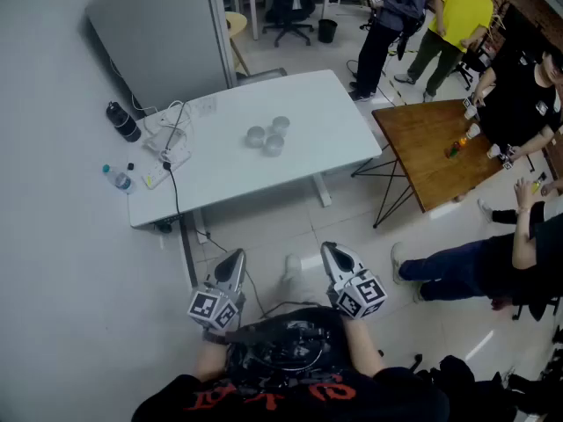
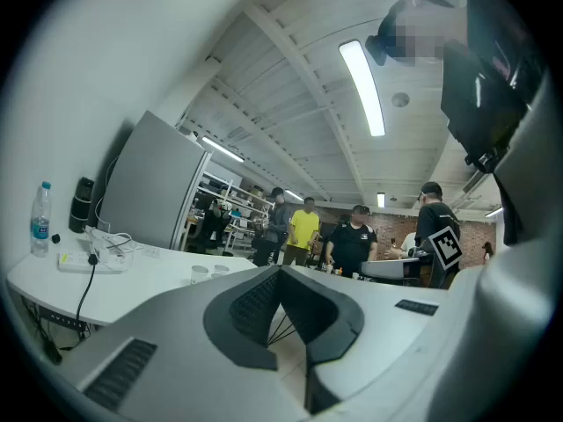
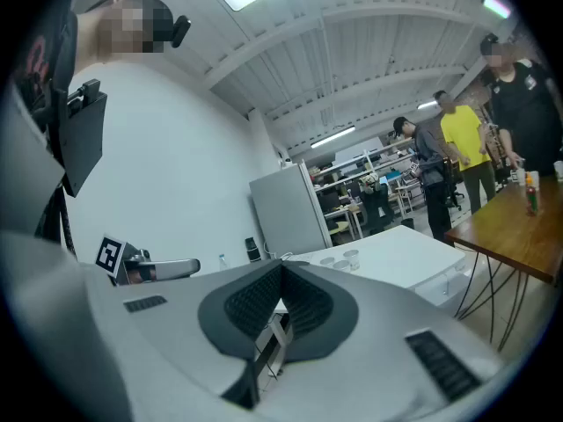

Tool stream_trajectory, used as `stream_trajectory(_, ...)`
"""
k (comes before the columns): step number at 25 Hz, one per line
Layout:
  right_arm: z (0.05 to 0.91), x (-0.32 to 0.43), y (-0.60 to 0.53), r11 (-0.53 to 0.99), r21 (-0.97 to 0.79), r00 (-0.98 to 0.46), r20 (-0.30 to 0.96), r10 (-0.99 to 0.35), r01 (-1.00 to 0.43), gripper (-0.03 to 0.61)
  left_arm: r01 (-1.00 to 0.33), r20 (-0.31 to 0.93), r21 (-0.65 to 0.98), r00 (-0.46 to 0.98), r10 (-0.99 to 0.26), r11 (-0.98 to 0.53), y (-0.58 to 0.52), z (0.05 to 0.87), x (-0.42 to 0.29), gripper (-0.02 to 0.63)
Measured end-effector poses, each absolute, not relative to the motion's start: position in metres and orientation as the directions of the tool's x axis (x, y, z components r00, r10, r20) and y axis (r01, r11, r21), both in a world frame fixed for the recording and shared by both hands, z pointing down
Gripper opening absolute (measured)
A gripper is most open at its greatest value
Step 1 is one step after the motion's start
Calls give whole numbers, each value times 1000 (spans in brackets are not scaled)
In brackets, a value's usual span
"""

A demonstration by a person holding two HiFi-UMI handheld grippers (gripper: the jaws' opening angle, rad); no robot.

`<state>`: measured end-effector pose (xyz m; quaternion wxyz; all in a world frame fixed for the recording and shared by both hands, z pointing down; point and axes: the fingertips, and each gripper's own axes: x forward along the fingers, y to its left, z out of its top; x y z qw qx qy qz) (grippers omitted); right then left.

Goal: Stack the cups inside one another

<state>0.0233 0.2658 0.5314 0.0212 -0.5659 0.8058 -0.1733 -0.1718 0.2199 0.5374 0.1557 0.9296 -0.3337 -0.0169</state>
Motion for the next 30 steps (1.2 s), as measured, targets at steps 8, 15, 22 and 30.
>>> stream_trajectory(8, 558, 54, 137, 320, -216, -361, 186, -914, -922, 6, -651, 26, 294, 737, -675, -700, 106, 544, -153, 2)
stream_trajectory(15, 579, 77, -6, 404, -97, -414, 267, -870, -910, 92, -691, 37, 297, 698, -715, -660, -18, 518, -106, 2)
stream_trajectory(22, 674, 89, -102, 421, -80, -407, 469, -784, -904, 416, -713, -2, 282, 669, -743, -642, -85, 486, -82, 2)
stream_trajectory(30, 774, 76, -175, 376, -23, -296, 663, -687, -926, 459, -683, 45, 305, 707, -706, -664, -129, 502, -89, 2)
